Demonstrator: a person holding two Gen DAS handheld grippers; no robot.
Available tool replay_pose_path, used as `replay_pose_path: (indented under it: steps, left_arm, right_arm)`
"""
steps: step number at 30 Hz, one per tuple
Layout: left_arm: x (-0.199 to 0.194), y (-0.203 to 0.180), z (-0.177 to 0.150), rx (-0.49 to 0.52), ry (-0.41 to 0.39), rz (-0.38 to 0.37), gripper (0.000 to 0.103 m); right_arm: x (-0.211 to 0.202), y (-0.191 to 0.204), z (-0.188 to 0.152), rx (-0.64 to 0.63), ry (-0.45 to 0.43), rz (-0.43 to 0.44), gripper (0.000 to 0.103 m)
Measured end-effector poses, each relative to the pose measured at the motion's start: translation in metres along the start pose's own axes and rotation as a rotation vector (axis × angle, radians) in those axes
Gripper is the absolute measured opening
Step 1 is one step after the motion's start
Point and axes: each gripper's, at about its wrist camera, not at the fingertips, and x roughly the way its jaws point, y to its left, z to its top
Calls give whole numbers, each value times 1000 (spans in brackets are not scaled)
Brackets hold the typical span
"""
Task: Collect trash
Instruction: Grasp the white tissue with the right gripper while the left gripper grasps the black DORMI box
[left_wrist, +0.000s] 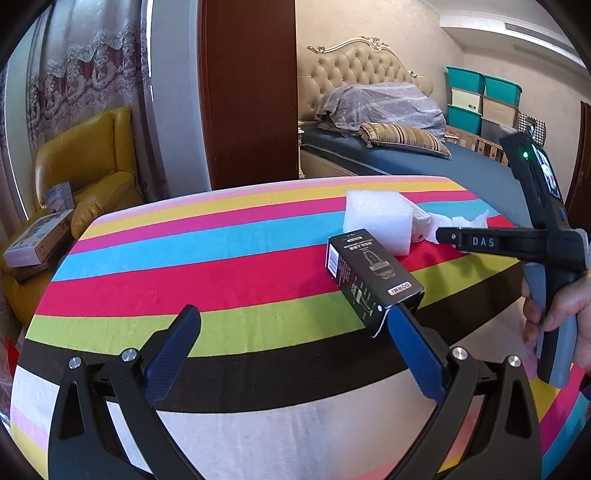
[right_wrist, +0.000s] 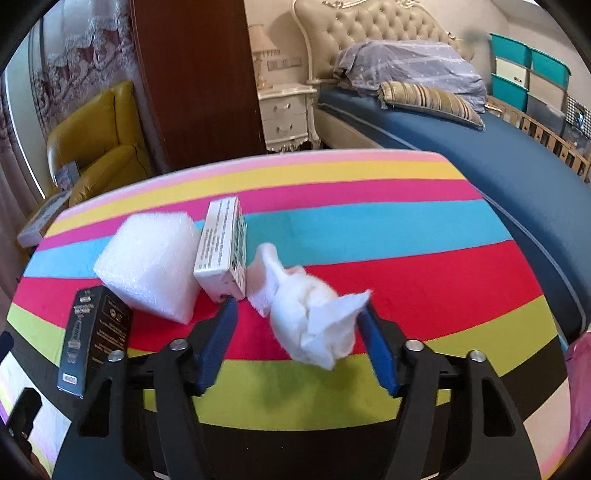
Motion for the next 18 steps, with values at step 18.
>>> replay_pose_path:
  steps: [18]
  left_arm:
    - [1,-12,0,57,-9,20,98]
  right_arm:
    - [-73,-6,-66,21,-93,-43,30]
